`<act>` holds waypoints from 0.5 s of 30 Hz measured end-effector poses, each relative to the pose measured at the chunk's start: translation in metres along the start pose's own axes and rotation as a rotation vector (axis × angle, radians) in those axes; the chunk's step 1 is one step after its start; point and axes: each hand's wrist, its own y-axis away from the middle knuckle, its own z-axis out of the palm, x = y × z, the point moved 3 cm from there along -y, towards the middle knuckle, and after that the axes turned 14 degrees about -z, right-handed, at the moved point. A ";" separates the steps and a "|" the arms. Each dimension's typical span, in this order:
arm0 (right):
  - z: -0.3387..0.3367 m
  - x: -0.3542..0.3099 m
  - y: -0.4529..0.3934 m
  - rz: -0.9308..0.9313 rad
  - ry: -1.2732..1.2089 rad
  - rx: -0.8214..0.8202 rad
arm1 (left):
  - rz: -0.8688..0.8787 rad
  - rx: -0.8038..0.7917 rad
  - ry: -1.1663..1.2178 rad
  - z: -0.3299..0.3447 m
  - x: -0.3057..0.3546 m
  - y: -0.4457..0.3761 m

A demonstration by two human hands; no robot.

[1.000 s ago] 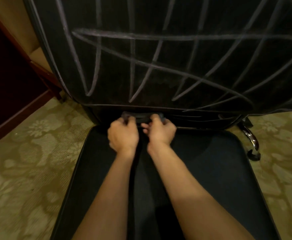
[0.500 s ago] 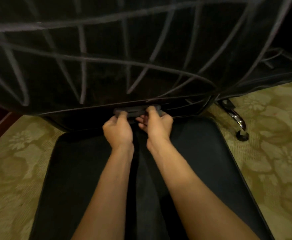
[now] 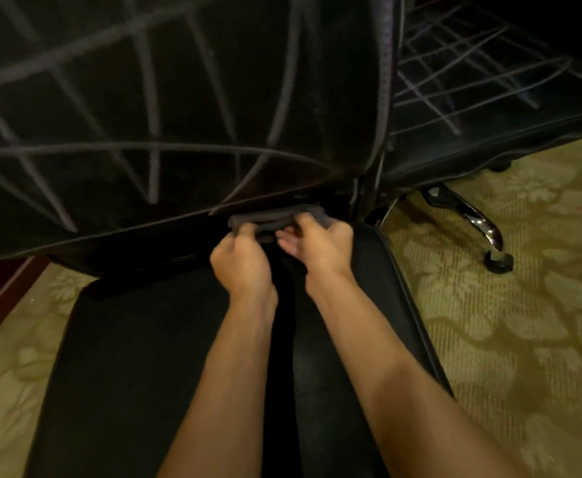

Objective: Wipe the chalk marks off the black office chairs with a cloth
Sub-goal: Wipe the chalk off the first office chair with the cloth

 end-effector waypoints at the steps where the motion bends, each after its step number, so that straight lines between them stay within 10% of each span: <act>1: 0.001 -0.004 -0.001 -0.014 -0.004 0.019 | 0.023 -0.014 0.001 0.005 0.002 0.005; 15: 0.015 -0.027 0.003 -0.032 -0.017 -0.104 | 0.035 -0.025 0.112 0.004 0.025 0.033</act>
